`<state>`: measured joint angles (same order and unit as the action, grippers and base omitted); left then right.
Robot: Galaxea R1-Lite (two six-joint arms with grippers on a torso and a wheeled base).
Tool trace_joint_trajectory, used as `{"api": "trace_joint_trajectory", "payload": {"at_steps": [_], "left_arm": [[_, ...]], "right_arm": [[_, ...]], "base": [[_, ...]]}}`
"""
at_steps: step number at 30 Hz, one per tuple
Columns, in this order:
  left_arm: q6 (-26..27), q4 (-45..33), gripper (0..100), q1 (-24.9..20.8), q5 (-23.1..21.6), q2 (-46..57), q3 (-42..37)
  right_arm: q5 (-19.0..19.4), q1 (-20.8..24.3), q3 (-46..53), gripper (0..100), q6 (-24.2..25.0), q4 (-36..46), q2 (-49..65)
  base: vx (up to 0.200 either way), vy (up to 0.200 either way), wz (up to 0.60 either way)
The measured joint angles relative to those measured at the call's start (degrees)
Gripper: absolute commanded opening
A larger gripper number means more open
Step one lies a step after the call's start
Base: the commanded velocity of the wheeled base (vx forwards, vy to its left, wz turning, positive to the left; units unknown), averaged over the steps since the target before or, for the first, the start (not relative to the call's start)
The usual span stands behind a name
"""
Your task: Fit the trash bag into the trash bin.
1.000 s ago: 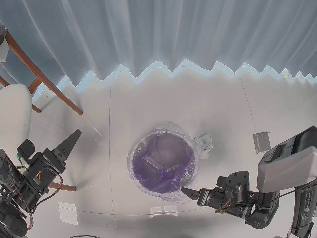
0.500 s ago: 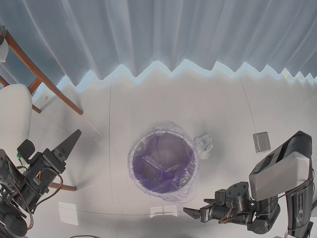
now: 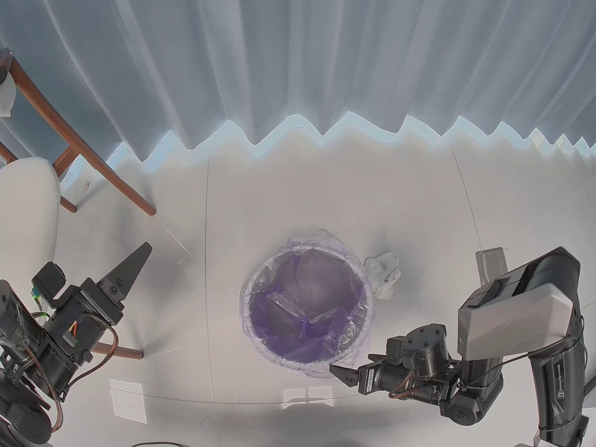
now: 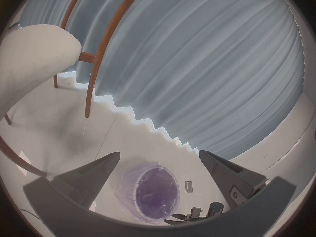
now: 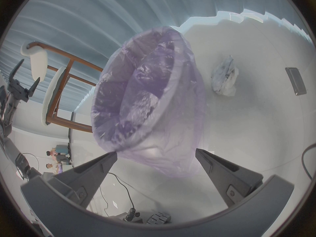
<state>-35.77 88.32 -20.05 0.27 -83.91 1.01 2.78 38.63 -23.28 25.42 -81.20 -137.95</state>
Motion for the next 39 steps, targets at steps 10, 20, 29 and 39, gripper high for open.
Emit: {"api": "trace_joint_trajectory", "payload": {"at_steps": [10,20,29,39], "left_arm": [[0.0,0.0,100,0.1,0.5,0.0,0.0],[0.0,0.0,100,0.4,0.6,-0.2,0.0],[0.0,0.0,100,0.3,0.6,-0.1,0.0],[0.0,0.0,100,0.2,0.6,-0.1,0.0]], "right_arm": [[0.0,-1.2,-12.3,100,-0.8,7.4,-1.5],[0.1,-1.9,-23.5,100,-1.4,14.7,-3.7],[0.7,-1.9,-20.9,100,-1.3,18.4,-0.5],[2.3,-8.6,-0.3,100,2.4,19.1,15.8]], "base": [[0.0,0.0,0.0],[0.0,0.0,0.0],[0.0,0.0,0.0],[0.0,0.0,0.0]]}}
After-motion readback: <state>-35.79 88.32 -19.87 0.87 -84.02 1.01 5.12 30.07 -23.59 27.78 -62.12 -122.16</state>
